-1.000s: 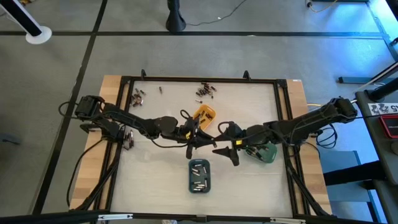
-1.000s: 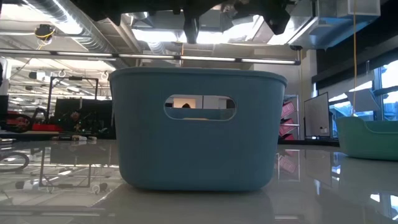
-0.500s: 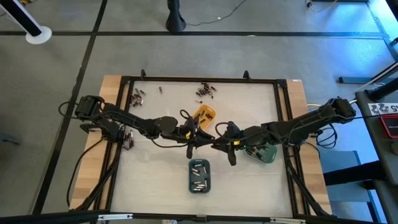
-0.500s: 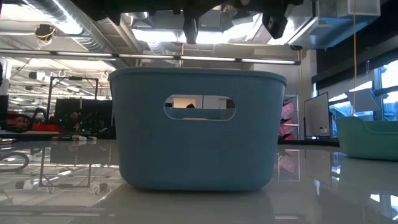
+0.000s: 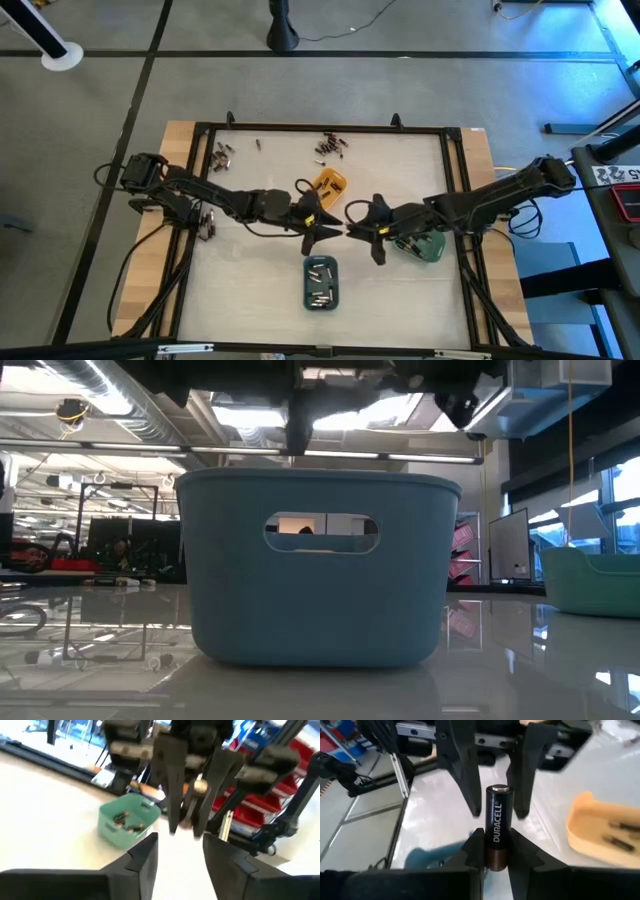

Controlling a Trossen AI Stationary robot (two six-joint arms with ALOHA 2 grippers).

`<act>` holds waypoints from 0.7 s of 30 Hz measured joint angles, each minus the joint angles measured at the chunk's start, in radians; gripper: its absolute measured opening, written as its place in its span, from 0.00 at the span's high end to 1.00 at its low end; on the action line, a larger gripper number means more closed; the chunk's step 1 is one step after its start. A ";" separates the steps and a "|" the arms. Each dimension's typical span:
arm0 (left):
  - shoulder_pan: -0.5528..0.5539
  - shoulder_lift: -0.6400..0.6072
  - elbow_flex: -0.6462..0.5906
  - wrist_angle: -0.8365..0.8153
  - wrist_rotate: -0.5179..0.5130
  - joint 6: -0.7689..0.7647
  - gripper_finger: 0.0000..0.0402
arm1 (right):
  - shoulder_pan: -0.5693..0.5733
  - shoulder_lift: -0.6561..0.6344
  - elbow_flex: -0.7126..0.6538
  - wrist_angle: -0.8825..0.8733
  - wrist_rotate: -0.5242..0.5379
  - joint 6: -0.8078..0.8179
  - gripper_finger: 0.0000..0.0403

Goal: Sort batteries
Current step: Put the black battery into the green bin

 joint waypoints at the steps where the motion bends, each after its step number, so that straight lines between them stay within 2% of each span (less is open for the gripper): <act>1: 0.004 -0.005 0.000 -0.022 0.003 -0.010 0.60 | 0.000 -0.017 0.000 -0.049 0.000 0.014 0.88; 6: 0.030 -0.051 0.000 -0.209 0.024 -0.050 0.53 | 0.000 -0.115 0.002 -0.407 -0.026 0.141 0.88; 12: 0.034 -0.066 0.000 -0.395 0.025 -0.077 0.53 | 0.001 -0.139 0.001 -0.811 -0.091 0.326 0.88; 15: 0.033 -0.065 0.000 -0.428 0.026 -0.088 0.53 | 0.001 -0.133 -0.017 -0.905 -0.145 0.371 0.88; 21: 0.033 -0.064 0.000 -0.472 0.026 -0.107 0.52 | 0.001 -0.133 -0.121 -0.917 -0.235 0.408 0.88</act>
